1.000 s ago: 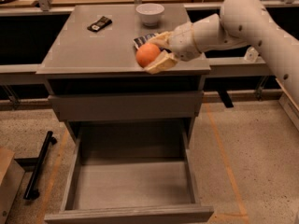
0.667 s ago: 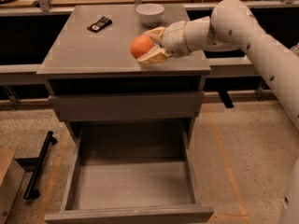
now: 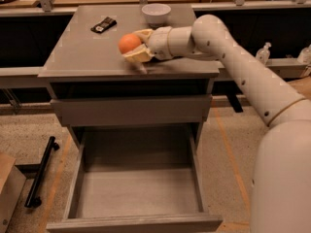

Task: Pick orange from middle drawer and place on counter

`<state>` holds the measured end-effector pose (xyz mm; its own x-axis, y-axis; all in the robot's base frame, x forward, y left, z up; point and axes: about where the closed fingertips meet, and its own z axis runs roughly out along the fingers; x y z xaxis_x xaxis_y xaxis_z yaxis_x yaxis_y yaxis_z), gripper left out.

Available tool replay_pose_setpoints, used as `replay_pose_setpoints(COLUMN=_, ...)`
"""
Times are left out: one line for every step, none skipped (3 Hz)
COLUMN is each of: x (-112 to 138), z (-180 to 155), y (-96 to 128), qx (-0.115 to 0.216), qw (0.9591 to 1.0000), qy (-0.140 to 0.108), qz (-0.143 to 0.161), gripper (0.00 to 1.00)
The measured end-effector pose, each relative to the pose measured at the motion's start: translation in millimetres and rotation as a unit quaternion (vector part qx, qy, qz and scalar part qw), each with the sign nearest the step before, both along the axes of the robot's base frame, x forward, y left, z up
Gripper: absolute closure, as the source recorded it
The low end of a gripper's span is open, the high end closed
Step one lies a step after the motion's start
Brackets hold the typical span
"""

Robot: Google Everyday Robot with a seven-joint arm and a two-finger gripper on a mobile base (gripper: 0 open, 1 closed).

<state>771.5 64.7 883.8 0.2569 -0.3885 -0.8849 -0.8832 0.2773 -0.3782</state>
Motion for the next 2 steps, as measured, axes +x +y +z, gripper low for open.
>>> replay_pose_setpoints(x=21, z=-7, y=24, qx=0.019, qw=0.9998, qy=0.010, qz=-0.001, gripper=0.85)
replay_pose_setpoints(x=35, z=-13, y=44, qx=0.033, qw=0.9992, qy=0.020, qz=0.006, gripper=0.62)
